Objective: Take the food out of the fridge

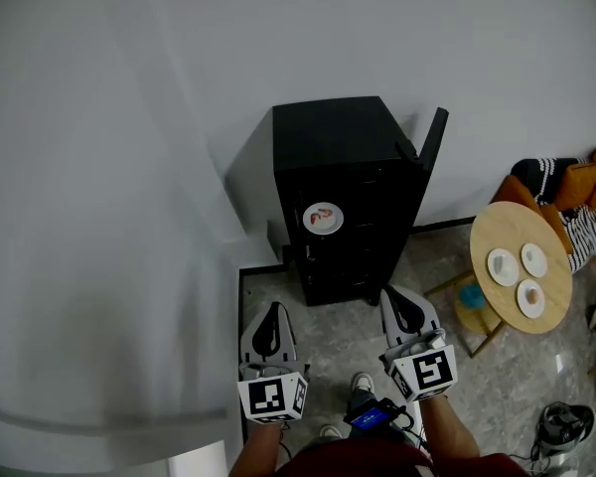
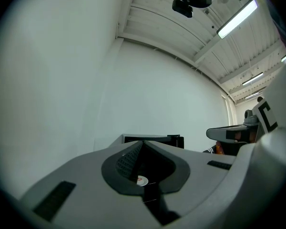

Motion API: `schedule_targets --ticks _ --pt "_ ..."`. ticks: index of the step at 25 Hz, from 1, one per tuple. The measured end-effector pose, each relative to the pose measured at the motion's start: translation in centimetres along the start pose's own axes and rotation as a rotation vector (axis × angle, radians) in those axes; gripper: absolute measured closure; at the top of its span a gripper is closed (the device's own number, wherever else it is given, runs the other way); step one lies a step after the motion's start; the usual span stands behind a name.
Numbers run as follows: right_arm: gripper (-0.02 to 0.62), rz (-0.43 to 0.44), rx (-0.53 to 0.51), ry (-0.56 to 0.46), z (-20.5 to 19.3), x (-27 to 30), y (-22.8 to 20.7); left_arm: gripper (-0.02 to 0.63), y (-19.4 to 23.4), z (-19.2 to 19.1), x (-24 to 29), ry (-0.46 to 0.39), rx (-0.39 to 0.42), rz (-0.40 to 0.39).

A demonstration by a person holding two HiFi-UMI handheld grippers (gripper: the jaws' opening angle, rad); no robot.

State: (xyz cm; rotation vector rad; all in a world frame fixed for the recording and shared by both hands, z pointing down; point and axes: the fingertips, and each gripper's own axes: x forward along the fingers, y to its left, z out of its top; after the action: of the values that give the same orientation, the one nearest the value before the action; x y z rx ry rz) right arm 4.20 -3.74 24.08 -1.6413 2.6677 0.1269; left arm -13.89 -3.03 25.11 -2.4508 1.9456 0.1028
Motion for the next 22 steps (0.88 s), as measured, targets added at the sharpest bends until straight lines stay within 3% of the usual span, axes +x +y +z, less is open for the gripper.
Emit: schedule_targets --ticks 11,22 --pt "0.572 0.041 -0.008 -0.004 -0.3 6.0 -8.3 0.592 -2.9 0.0 9.6 0.011 0.019 0.031" --pt "0.573 0.063 0.013 -0.012 -1.3 9.0 -13.0 0.593 -4.6 -0.9 14.1 0.019 0.029 0.056"
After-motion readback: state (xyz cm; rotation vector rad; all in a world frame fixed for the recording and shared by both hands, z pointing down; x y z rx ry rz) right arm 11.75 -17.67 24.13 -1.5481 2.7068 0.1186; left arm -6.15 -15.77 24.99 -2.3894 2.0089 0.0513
